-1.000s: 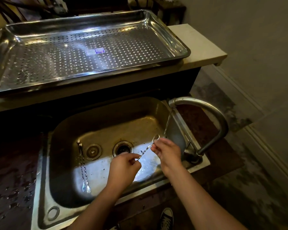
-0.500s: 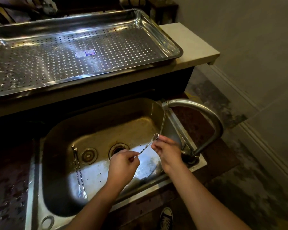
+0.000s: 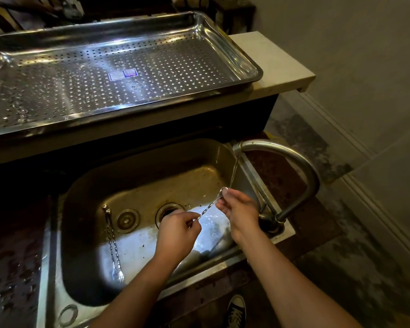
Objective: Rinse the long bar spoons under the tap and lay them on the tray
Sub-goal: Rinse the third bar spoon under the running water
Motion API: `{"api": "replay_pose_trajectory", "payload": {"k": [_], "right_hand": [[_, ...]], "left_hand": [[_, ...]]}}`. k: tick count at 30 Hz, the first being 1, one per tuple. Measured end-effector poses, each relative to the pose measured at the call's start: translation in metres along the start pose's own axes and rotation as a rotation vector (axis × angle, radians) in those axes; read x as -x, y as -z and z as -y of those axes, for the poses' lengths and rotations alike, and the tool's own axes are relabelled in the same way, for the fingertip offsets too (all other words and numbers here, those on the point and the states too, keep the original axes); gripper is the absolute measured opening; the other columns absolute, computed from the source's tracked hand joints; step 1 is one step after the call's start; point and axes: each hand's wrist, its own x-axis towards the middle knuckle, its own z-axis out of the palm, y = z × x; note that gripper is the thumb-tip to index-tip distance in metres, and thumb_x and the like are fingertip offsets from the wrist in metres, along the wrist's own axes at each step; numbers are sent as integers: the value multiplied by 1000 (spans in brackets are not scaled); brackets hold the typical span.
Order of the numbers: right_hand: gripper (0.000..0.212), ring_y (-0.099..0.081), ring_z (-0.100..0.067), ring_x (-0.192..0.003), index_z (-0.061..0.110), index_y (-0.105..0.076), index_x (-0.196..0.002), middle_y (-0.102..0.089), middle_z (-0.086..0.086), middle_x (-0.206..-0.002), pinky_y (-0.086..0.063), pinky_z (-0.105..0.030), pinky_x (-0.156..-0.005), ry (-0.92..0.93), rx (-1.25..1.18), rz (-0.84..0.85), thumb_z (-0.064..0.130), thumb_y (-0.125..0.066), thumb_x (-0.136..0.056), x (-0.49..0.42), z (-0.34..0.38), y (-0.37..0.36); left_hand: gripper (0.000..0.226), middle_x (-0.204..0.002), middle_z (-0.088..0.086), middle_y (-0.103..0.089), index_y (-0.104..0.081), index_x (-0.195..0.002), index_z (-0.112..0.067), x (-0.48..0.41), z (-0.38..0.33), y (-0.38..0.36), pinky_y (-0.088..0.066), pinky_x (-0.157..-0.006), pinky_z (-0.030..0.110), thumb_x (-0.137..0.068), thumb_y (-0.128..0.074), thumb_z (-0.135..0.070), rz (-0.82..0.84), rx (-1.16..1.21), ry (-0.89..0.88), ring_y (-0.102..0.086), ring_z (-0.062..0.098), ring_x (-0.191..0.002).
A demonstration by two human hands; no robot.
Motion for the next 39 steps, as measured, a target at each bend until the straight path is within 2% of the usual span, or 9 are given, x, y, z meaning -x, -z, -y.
{"api": "replay_pose_trajectory", "payload": {"k": [5, 10, 16, 21, 24, 26, 32, 36, 39], "right_hand": [[15, -67, -18, -64, 3, -67, -87, -68, -13, -76, -61, -27, -65, -28, 21, -9, -12, -66, -86, 0, -2, 5], [6, -68, -11, -56, 4, -70, -84, -70, -8, -68, -60, -25, -61, -7, 38, -22, 0, -74, -87, -1, 1, 4], [17, -73, -16, -56, 1, -68, -88, -74, -10, -65, -58, -21, -53, -19, -61, 11, -16, -66, -85, -1, 2, 1], [16, -73, -13, -61, 0, -70, -98, -73, -10, -77, -59, -24, -59, 11, 2, 7, -7, -74, -84, -5, 0, 1], [20, -71, -10, -58, 8, -70, -90, -73, -3, -72, -57, -28, -57, 39, 136, 8, -8, -75, -81, -7, 0, 1], [21, -70, -13, -57, 6, -70, -89, -72, -7, -75, -57, -25, -57, 39, 137, 31, -12, -74, -80, -8, 1, 4], [2, -61, -13, -52, 2, -68, -91, -66, -11, -70, -56, -21, -51, 58, 169, -17, 0, -67, -93, -12, -1, 3], [24, -65, -14, -56, -2, -67, -106, -69, -11, -76, -57, -22, -56, 10, 145, 45, -11, -70, -85, -10, -1, 2], [10, -62, -14, -55, -1, -68, -100, -67, -8, -70, -56, -24, -55, 61, 135, 7, 3, -70, -91, -12, 4, -1]], "left_hand": [[24, -70, -7, -59, -77, -98, -18, 3, 2, -1, -43, -59, 23, -80, -63, -12, 8, -23, -9, -56, 10, -65], [24, -69, -10, -55, -77, -98, -18, 3, 2, -1, -37, -57, 17, -80, -63, -13, -7, -48, -33, -54, 8, -64], [19, -69, -1, -62, -78, -89, -18, -2, 2, 1, -49, -62, 33, -79, -63, -13, -15, -58, -69, -59, 16, -66], [19, -69, 0, -62, -78, -90, -18, -2, 0, 0, -49, -63, 33, -79, -64, -11, -21, -62, -79, -59, 17, -66], [21, -72, -3, -61, -77, -95, -17, -2, 2, -1, -46, -64, 29, -80, -64, -12, -10, -79, -77, -59, 15, -69], [21, -71, -6, -58, -77, -96, -18, -1, 4, -1, -43, -63, 26, -81, -63, -12, -9, -85, -83, -57, 13, -68], [23, -71, -11, -53, -76, -98, -18, -1, 5, -7, -36, -60, 23, -81, -62, -13, -6, -96, -86, -54, 10, -65], [23, -78, -8, -58, -75, -103, -17, -5, 12, -8, -37, -63, 23, -86, -60, -13, 5, -71, -58, -55, 12, -71], [20, -77, -11, -56, -75, -103, -18, -7, 13, -11, -34, -62, 18, -91, -59, -16, 37, -13, -66, -56, 12, -75]]}}
